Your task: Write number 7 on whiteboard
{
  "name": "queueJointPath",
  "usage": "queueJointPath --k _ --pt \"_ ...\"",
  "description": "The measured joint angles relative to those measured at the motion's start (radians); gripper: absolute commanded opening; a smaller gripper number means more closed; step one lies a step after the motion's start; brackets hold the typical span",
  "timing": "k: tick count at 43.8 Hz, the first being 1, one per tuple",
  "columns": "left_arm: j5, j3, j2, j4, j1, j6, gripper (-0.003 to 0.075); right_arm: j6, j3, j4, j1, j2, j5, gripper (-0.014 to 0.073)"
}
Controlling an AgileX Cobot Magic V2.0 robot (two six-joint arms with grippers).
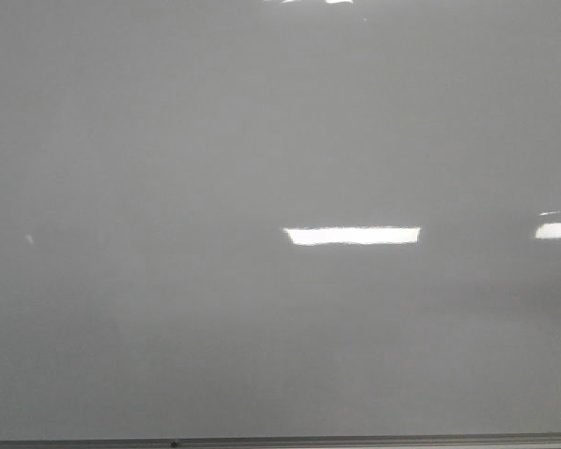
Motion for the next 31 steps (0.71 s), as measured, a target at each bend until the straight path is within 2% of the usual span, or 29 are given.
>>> queueJointPath --k 31 --pt "-0.017 0.000 0.000 0.000 0.000 0.000 -0.0020 0.003 0.000 0.000 0.000 0.000 0.000 -0.0118"
